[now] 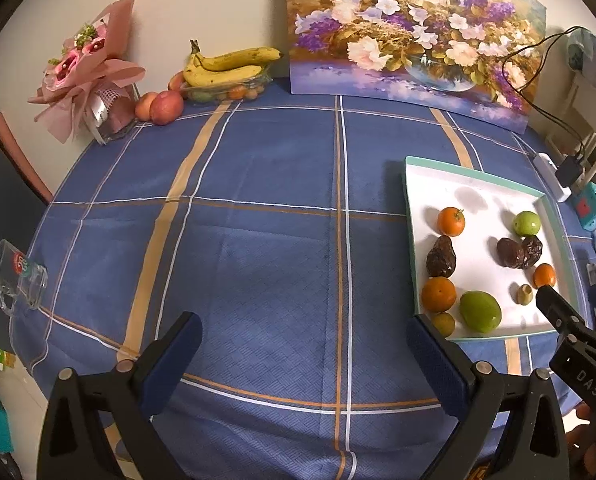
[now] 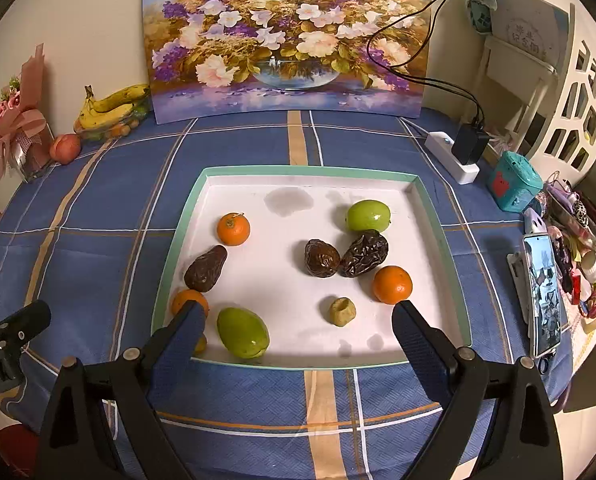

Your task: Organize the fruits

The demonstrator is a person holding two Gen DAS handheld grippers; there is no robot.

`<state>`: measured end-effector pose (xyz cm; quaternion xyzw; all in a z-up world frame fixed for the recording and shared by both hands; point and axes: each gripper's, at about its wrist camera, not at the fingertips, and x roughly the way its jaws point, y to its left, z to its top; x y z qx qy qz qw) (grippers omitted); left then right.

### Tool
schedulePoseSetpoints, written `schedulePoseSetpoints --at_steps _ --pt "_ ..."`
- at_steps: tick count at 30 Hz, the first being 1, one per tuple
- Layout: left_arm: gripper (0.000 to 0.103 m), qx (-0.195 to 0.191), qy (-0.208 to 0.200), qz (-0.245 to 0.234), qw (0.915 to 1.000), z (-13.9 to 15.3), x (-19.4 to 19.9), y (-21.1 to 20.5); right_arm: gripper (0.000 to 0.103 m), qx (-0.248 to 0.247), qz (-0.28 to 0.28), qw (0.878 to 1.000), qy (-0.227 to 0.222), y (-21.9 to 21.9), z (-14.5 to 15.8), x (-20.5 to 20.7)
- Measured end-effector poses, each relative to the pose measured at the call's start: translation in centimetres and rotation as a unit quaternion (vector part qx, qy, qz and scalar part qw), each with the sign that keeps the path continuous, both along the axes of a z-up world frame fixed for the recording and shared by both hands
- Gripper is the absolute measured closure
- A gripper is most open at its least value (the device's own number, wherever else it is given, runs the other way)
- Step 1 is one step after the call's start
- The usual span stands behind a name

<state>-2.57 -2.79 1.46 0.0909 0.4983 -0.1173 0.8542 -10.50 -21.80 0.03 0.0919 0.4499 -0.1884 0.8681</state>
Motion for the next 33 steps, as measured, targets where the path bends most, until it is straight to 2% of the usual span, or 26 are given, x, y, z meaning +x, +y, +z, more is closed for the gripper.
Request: schedulePoseSetpoints --at_steps 33 --pt "0.000 0.004 0.008 -0.003 1.0000 -0.34 0.08 0.10 0.008 0.001 -0.001 1.000 0.001 0.18 0.06 0.07"
